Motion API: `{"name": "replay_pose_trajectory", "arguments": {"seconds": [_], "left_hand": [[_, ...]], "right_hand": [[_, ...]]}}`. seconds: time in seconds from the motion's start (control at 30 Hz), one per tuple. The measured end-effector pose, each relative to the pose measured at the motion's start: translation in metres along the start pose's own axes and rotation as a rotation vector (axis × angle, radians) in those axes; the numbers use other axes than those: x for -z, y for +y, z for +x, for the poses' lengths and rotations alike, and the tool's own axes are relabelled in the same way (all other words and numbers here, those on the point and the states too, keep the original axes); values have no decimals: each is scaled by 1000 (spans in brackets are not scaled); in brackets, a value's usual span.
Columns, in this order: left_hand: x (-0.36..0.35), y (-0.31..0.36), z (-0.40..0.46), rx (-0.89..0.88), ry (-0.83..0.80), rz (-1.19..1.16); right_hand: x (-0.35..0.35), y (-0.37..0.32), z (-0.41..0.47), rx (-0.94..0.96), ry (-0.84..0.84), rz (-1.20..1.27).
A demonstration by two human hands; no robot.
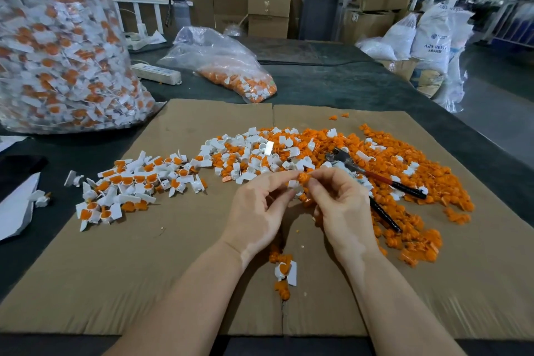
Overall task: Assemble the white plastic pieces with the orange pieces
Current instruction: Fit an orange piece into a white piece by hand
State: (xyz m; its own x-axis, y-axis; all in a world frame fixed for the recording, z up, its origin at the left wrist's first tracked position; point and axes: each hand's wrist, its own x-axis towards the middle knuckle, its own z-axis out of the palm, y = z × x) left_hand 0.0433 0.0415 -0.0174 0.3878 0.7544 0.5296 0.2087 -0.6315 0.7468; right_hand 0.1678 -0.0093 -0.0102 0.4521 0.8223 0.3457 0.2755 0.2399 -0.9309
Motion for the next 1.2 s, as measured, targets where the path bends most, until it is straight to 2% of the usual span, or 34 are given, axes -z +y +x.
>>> {"name": "replay_pose_trajectory", "arguments": {"seconds": [0.17, 0.73, 1.2], "left_hand": [[-1, -2, -1, -44, 7, -6], [-1, -2, -2, -30, -18, 24], [-2, -3, -2, -50, -11, 83]], "right_hand": [[-1, -1, 0, 3, -8, 12], [-1, 0, 0, 48, -26, -33], [-2, 0, 0, 63, 30, -97]]}}
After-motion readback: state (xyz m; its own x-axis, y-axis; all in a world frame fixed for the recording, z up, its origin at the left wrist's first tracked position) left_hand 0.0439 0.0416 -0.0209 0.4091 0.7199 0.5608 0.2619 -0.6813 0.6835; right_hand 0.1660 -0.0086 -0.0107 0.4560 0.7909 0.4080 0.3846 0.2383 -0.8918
